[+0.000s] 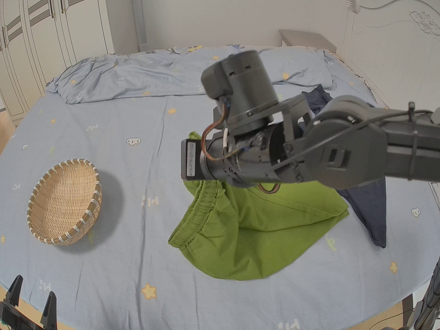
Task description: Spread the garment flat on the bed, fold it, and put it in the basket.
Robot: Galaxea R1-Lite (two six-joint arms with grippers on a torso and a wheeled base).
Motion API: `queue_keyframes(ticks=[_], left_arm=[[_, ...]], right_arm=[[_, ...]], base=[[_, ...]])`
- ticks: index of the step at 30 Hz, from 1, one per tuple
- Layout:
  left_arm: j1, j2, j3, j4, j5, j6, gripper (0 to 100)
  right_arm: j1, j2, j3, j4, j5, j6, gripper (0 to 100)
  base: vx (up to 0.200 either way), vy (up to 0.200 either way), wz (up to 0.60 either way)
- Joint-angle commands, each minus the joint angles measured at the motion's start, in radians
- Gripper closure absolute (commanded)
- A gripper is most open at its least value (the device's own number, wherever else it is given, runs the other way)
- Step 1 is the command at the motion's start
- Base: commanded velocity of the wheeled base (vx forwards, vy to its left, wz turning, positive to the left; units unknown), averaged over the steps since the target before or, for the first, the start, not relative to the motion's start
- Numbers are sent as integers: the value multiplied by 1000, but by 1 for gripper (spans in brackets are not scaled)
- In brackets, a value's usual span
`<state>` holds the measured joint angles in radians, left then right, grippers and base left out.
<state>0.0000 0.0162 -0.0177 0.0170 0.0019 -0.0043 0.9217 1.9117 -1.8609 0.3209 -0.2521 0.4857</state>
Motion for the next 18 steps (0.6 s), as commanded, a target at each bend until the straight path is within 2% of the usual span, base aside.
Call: queue_keyframes(ticks=[1, 9, 12, 15, 18], left_arm=[[0, -16, 8, 0, 0, 0, 0], [0, -16, 10, 0, 1, 0, 0], [0, -16, 8, 0, 1, 0, 0], [0, -16, 8, 0, 0, 0, 0], [0, -16, 10, 0, 0, 0, 0]], right_arm=[[-1, 73, 3, 0, 16, -1, 0], [16, 119, 5, 0, 16, -6, 0], [-4, 96, 26, 4, 14, 4, 0], [-81, -36, 108, 1, 28, 2, 0], [-196, -172, 209, 1, 123, 2, 0]], base=[[0, 0, 0], [0, 0, 0], [0, 0, 0], [0, 0, 0], [0, 0, 0]])
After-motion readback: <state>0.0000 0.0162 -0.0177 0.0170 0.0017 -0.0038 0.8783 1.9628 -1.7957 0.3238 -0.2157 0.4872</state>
